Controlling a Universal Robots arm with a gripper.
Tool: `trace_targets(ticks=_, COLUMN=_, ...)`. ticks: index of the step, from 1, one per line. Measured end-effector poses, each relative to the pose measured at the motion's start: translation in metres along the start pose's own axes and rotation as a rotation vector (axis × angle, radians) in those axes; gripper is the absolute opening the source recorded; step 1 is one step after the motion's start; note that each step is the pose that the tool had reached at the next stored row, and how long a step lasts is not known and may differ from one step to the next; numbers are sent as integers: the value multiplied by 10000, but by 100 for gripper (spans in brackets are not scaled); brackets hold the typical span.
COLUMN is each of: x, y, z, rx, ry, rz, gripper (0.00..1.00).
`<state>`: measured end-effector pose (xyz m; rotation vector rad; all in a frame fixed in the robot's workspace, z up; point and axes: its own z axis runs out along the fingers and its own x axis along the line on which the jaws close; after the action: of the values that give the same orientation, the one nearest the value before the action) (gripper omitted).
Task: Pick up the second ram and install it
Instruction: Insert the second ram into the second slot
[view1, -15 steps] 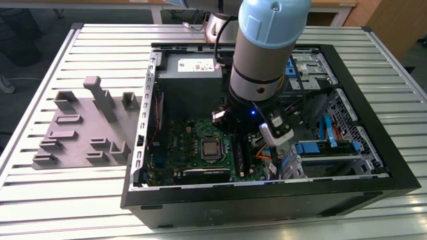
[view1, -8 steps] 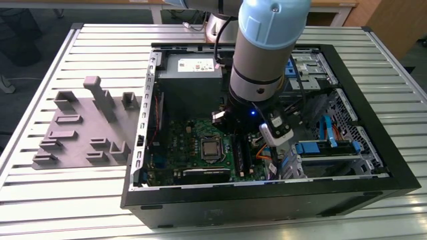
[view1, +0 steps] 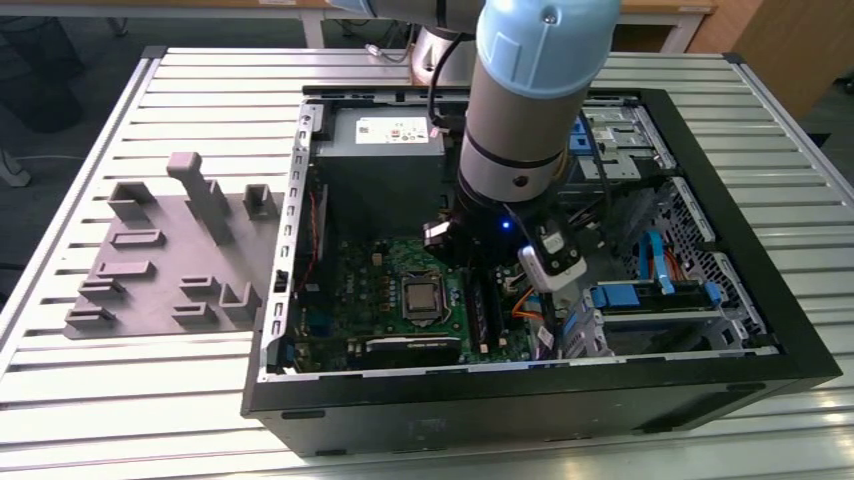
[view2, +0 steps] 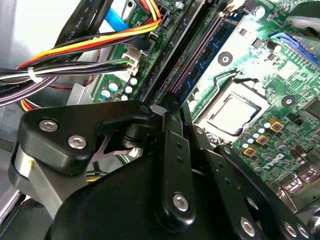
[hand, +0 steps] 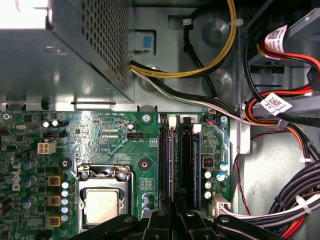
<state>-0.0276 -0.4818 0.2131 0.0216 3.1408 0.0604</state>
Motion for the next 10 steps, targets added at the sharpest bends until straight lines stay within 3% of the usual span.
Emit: trace_targets(ticks=10, x=0, y=0, z=21, rx=37, ry=0, rz=-1, gripper=14)
